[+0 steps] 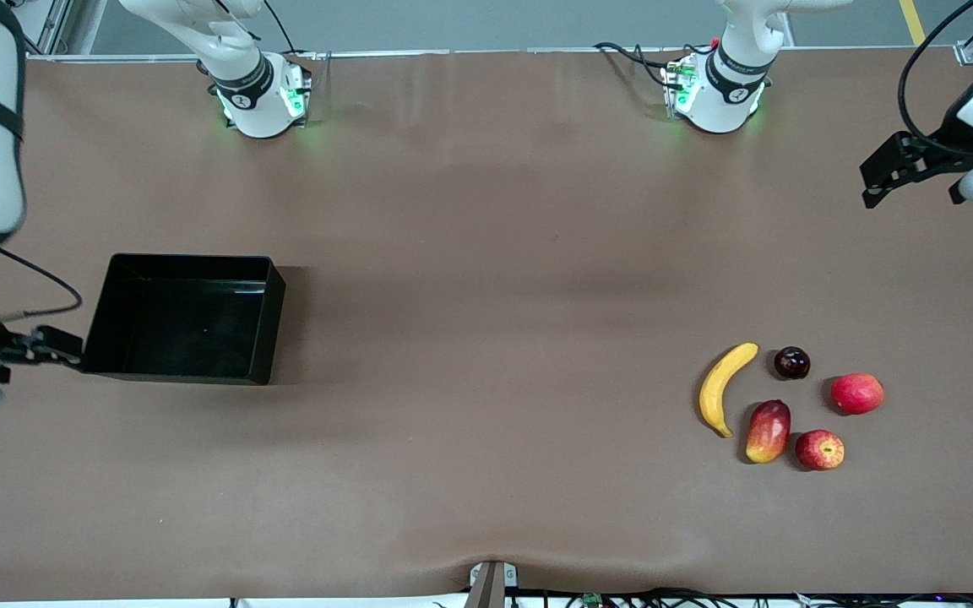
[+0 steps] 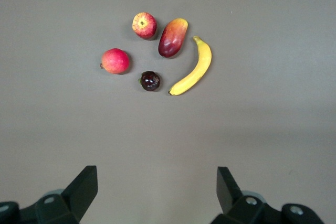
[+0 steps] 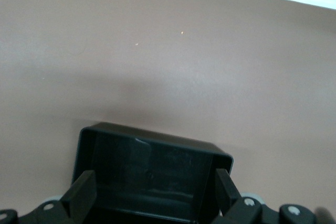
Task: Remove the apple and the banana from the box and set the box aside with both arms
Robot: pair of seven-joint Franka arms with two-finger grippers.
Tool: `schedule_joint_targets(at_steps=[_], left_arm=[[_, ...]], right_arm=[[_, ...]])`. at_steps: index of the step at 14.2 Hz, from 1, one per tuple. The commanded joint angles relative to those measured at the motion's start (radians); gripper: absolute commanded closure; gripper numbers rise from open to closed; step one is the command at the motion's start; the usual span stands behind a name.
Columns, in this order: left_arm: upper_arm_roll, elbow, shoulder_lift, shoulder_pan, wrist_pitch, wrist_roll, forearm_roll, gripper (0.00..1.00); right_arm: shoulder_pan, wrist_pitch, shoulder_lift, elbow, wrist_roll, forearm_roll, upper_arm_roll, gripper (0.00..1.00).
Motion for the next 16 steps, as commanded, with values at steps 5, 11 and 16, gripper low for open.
schedule_joint_targets(at_steps=[5,11,16], left_arm=[[0.007,0.006,0.003,0.001,-0.008,0.037,-0.017,0.0],[0.007,0.006,0.003,0.019,-0.008,0.037,-0.016,0.0],[0.007,0.008,0.003,0.038,-0.008,0.038,-0.022,0.0]], right_arm=[[0.019,-0.28,-0.281,-0.117,0.066,0.026,-0.01,0.0],[0.048,-0.249,-0.562,-0.429,0.184,0.036,0.0,0.0],[0.039,-0.21,-0.547,-0.405,0.184,0.065,-0.005,0.0]])
